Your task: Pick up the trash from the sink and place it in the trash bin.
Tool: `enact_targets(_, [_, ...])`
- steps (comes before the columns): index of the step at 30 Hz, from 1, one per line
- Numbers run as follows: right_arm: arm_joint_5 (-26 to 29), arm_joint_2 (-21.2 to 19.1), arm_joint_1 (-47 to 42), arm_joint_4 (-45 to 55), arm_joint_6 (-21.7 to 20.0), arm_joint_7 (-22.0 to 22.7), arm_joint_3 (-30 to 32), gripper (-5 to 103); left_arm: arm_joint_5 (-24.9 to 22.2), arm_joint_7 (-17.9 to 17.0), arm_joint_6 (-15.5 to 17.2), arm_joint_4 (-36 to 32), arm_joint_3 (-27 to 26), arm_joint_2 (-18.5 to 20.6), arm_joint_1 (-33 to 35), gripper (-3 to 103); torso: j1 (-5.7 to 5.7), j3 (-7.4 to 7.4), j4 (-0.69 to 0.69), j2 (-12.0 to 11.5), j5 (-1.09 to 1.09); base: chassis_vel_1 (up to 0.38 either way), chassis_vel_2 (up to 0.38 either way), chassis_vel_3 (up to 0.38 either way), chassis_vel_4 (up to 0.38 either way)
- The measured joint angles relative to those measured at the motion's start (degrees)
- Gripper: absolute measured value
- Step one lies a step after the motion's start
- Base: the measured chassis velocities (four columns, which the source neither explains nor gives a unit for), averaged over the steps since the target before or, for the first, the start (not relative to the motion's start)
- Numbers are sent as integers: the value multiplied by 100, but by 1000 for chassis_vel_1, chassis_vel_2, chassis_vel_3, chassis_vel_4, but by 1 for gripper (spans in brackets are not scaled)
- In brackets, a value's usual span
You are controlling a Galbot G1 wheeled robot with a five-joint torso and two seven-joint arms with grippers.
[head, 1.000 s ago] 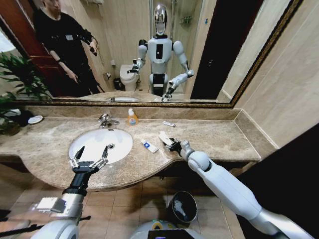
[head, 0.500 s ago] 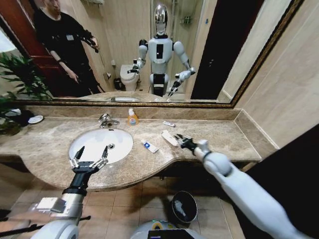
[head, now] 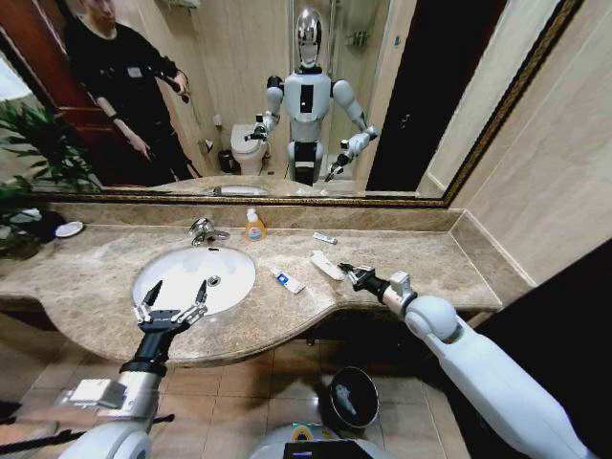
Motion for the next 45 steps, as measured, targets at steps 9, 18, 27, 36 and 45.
enact_targets(9, [-137, 301, 446, -449, -94, 348, -621, 56, 0, 0, 0, 0, 0, 0, 0, 100, 0, 0, 0, 0, 0, 0, 0, 0, 0])
enact_targets(18, [-173, 435, 848, -926, -133, 464, -944, 89, 0, 0, 0, 0, 0, 0, 0, 100, 0, 0, 0, 0, 0, 0, 0, 0, 0])
enact_targets(27, [-170, 482, 1024, -1116, -170, 596, -1069, 68, 0, 0, 0, 0, 0, 0, 0, 100, 0, 0, 0, -1, 0, 0, 0, 0, 0])
enact_targets(36, [-150, 467, 1038, -1185, -123, 594, -1061, 40, 0, 0, 0, 0, 0, 0, 0, 100, 0, 0, 0, -1, 0, 0, 0, 0, 0])
enact_targets(45, [-87, 490, 851, -1002, 18, 665, -774, 8, 0, 0, 0, 0, 0, 0, 0, 100, 1, 1, 1, -2, 0, 0, 0, 0, 0])
